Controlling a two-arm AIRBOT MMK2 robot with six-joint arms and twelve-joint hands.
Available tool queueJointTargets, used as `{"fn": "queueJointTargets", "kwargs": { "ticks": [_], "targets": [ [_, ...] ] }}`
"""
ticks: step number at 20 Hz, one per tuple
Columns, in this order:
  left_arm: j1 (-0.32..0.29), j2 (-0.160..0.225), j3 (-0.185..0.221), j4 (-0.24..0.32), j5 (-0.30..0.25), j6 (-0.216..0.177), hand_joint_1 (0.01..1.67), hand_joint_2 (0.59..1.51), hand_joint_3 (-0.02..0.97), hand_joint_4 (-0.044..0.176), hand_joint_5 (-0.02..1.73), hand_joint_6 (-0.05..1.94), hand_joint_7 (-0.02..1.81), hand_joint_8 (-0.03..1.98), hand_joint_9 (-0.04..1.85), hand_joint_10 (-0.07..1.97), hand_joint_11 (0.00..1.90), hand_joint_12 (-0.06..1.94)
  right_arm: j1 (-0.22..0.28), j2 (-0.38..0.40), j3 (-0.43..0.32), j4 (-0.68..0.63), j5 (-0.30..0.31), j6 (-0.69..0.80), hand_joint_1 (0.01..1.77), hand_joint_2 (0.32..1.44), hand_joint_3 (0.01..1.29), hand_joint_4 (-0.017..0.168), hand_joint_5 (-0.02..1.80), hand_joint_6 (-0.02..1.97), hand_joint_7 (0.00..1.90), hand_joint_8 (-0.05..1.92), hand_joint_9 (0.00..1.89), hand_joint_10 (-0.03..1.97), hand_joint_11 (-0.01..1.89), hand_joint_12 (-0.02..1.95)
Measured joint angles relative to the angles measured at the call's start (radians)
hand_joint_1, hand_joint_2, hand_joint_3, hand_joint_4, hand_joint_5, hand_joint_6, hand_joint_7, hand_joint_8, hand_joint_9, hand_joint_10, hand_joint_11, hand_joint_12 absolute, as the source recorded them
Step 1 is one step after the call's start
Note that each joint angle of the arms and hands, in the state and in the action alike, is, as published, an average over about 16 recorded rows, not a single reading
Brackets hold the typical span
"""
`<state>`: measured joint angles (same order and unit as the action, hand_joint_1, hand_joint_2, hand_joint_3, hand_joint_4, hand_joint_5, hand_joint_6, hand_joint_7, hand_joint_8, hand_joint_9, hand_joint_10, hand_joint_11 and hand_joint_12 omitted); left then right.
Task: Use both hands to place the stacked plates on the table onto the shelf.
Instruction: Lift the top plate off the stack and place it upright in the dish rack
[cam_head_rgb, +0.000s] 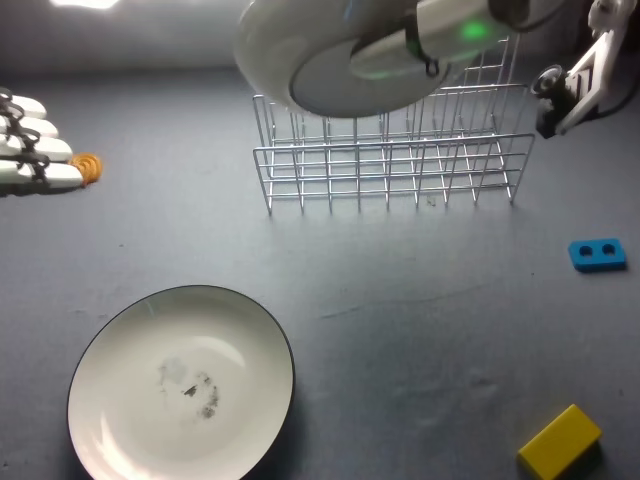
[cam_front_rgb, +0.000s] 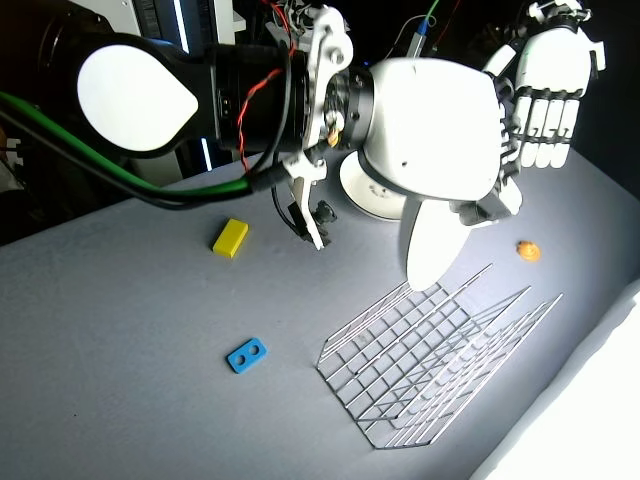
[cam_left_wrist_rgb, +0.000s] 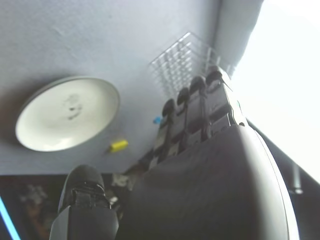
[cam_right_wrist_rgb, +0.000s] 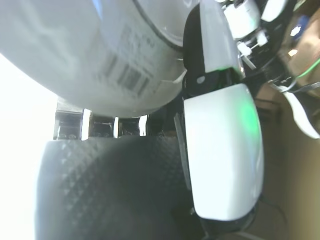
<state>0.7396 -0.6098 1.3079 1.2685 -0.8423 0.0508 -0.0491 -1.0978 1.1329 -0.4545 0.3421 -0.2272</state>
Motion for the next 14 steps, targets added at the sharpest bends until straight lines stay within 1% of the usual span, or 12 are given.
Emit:
{"fn": "queueJointTargets", "kwargs": {
  "ticks": [3,6,11,14],
  "targets": [
    [0.004,-0.002,-0.004,0.047,-0.040,0.017,0.02,1.108,0.000,0.002,0.02,0.01,0.02,0.02,0.02,0.01,0.01,0.01,0.006,-0.010,0.029,0.021,-0.019,0.040,1.19,1.01,0.01,-0.006,0.90,1.00,0.95,1.15,1.16,0.11,0.68,1.15],
    [0.016,-0.006,-0.011,0.105,-0.087,0.035,0.02,1.109,0.000,0.001,0.02,0.01,0.02,0.02,0.02,0.01,0.01,0.01,0.011,-0.021,0.057,0.044,-0.033,0.051,1.20,1.02,0.01,-0.007,0.89,0.98,0.96,1.16,1.15,0.17,0.68,1.17],
    [0.050,-0.022,-0.032,0.185,-0.159,0.059,0.02,1.111,0.000,0.001,0.02,0.01,0.02,0.02,0.02,0.01,0.01,0.01,0.014,-0.043,0.101,0.077,-0.052,0.042,1.20,1.04,0.01,-0.006,0.89,0.98,0.95,1.18,1.08,0.33,0.66,1.22],
    [0.075,-0.037,-0.049,0.220,-0.179,0.064,0.02,1.112,0.000,0.001,0.02,0.01,0.02,0.02,0.02,0.01,0.01,0.01,0.014,-0.061,0.128,0.093,-0.065,0.036,1.20,1.05,0.01,-0.006,0.88,0.98,0.94,1.20,1.03,0.44,0.64,1.26]
  ]
}}
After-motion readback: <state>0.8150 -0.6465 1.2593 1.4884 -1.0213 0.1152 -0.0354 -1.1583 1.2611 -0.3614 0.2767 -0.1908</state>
